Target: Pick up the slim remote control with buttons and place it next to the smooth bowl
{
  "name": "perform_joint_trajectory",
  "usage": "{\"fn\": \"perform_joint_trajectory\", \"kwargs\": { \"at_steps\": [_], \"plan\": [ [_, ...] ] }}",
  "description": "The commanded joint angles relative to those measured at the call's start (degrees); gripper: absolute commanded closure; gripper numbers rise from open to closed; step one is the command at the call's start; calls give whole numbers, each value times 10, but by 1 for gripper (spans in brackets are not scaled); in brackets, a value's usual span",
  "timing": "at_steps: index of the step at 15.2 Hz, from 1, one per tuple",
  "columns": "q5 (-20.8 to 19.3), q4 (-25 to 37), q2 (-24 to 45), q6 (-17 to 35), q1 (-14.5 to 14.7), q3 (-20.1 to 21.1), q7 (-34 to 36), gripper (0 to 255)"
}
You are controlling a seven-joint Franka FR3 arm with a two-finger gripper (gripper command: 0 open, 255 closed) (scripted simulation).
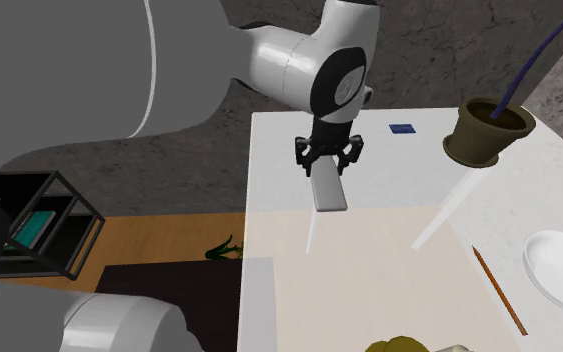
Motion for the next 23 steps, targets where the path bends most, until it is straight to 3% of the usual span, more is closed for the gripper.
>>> {"fn": "perform_joint_trajectory", "kwargs": {
  "at_steps": [1,9,15,18,23],
  "plan": [
    [0,11,5,-4,-9,-18,-30,255],
    [38,68,66,-5,-42,-107,-172,255],
    [125,139,165,-14,-81,-169,-311,255],
    [185,186,230,-28,-127,-180,-385,255],
    [272,281,334,-66,-236,-164,-487,255]
  ]
}}
